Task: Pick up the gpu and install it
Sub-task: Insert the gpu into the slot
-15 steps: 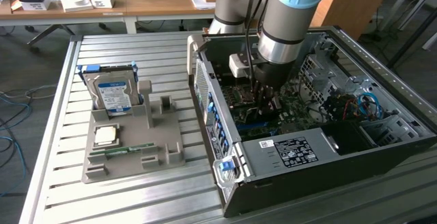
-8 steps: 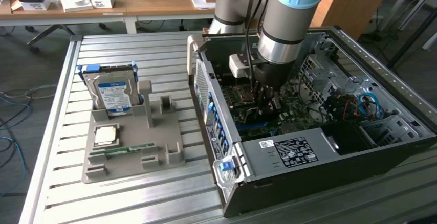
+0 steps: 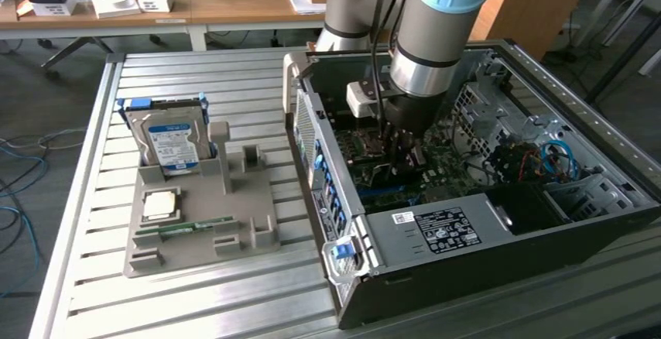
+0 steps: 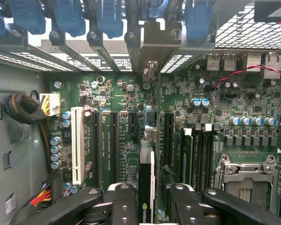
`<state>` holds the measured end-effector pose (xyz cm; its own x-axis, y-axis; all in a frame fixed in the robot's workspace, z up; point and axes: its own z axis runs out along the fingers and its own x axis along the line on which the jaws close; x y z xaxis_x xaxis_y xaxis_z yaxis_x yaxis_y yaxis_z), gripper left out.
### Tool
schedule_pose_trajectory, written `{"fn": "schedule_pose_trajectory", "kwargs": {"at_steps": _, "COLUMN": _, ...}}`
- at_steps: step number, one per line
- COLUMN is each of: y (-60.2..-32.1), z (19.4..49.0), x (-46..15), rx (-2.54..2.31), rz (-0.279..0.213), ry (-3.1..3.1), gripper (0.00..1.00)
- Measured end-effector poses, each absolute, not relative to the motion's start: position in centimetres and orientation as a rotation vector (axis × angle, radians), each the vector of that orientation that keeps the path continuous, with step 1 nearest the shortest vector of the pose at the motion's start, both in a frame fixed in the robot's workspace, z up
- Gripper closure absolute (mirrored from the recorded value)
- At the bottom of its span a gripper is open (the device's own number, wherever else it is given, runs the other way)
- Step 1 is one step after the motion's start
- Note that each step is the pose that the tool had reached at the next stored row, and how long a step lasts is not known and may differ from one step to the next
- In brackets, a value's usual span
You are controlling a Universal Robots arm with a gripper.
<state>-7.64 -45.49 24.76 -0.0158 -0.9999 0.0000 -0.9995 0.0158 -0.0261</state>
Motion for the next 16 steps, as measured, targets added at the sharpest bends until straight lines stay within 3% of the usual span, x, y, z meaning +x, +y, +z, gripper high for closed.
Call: {"fn": "schedule_pose_trajectory", "kwargs": {"at_steps": 16, "y": -45.5, "z": 29.5, "x": -7.6, "rx": -2.191, "rz": -0.029, "ry": 2.226, "gripper": 0.67}}
